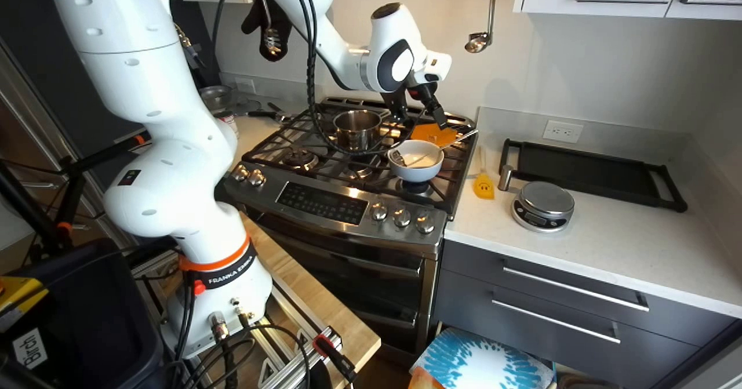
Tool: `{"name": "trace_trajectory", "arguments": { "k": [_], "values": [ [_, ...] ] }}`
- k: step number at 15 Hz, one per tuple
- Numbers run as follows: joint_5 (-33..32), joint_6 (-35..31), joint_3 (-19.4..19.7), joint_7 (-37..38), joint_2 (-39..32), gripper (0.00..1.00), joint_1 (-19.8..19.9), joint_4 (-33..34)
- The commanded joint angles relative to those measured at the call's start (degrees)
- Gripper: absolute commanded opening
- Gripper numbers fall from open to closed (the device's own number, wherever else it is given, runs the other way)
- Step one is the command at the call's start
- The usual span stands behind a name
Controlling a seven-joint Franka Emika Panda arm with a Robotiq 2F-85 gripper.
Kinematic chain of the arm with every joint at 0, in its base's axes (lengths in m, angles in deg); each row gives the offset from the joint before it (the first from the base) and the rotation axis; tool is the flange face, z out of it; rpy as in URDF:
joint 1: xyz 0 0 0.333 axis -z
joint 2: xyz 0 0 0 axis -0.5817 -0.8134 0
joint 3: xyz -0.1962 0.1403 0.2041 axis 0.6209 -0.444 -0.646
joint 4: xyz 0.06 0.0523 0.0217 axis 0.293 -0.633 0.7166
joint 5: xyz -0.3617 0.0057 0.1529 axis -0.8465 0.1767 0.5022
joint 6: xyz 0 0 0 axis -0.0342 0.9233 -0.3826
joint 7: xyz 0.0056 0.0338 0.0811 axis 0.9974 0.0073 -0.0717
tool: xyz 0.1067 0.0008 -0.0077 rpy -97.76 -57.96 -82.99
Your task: Pick up the silver serving spoon from the silver pot and put it in the white bowl
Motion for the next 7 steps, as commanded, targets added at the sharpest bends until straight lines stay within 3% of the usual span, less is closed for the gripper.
{"name": "trace_trajectory", "arguments": {
  "k": [1,3,4,5,6,7],
  "values": [
    [4.16,1.56,-1.67,-2.53,-0.36,1.00,-0.86,1.32],
    [6.59,3.04,-3.27,-5.06,0.88,1.00,-1.60,1.43],
    [11.18,4.66,5.24,-10.38,1.75,1.00,-12.45,1.61],
    [13.64,6.19,4.78,-14.05,2.57,1.00,-14.72,1.26],
    [16.57,7.86,-2.19,-17.56,3.49,1.00,-9.89,1.10],
    [11.63,4.27,1.19,-12.03,0.93,1.00,-10.09,1.66]
  ]
}}
